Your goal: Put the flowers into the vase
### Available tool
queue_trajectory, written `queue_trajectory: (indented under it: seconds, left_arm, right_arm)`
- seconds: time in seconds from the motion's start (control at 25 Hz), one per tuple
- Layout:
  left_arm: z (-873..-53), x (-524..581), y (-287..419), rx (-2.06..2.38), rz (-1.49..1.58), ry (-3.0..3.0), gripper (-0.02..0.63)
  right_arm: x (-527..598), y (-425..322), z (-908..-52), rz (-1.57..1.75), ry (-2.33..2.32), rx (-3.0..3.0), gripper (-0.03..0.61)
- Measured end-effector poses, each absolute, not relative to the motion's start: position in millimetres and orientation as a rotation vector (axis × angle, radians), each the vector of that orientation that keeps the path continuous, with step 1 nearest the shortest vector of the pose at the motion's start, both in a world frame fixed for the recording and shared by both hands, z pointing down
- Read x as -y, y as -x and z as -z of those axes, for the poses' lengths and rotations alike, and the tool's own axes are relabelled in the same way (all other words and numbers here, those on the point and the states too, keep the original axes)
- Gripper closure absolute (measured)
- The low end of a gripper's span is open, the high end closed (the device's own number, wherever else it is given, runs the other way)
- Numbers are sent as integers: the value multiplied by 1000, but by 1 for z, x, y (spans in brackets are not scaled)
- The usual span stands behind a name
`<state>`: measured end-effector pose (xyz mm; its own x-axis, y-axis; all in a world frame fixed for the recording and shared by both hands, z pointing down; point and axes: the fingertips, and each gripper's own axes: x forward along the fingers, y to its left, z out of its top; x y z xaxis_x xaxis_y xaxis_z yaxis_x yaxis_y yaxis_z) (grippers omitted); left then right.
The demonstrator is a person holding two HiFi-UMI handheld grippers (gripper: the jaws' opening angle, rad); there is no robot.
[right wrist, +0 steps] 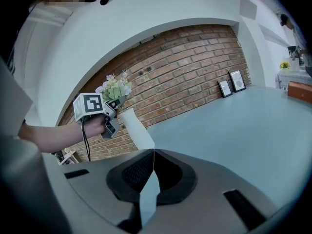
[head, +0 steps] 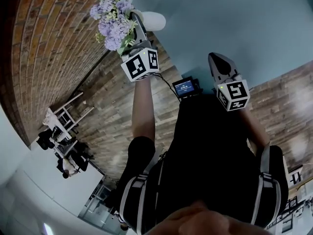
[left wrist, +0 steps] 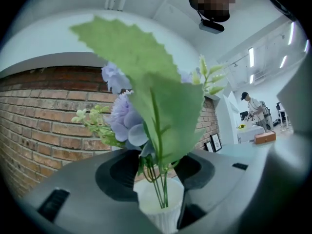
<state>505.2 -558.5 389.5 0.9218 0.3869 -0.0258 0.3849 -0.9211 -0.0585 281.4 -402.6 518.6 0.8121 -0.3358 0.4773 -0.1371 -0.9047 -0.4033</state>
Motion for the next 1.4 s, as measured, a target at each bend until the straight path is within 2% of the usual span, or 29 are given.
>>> queue_trajectory:
  seconds: [1.0, 1.16, 1.4]
  left_arm:
    - [-434, 547, -513, 595, 130, 3017, 376]
    - [-436, 542, -512, 663, 162, 3015, 325]
    - [-438, 543, -512, 680, 210, 3025, 304]
  right_arm:
    - [400, -283, -521, 791, 2669, -351, 560]
    - [399, -281, -522, 794, 2670, -349, 560]
    - [398, -281, -521, 785, 2676, -349, 560]
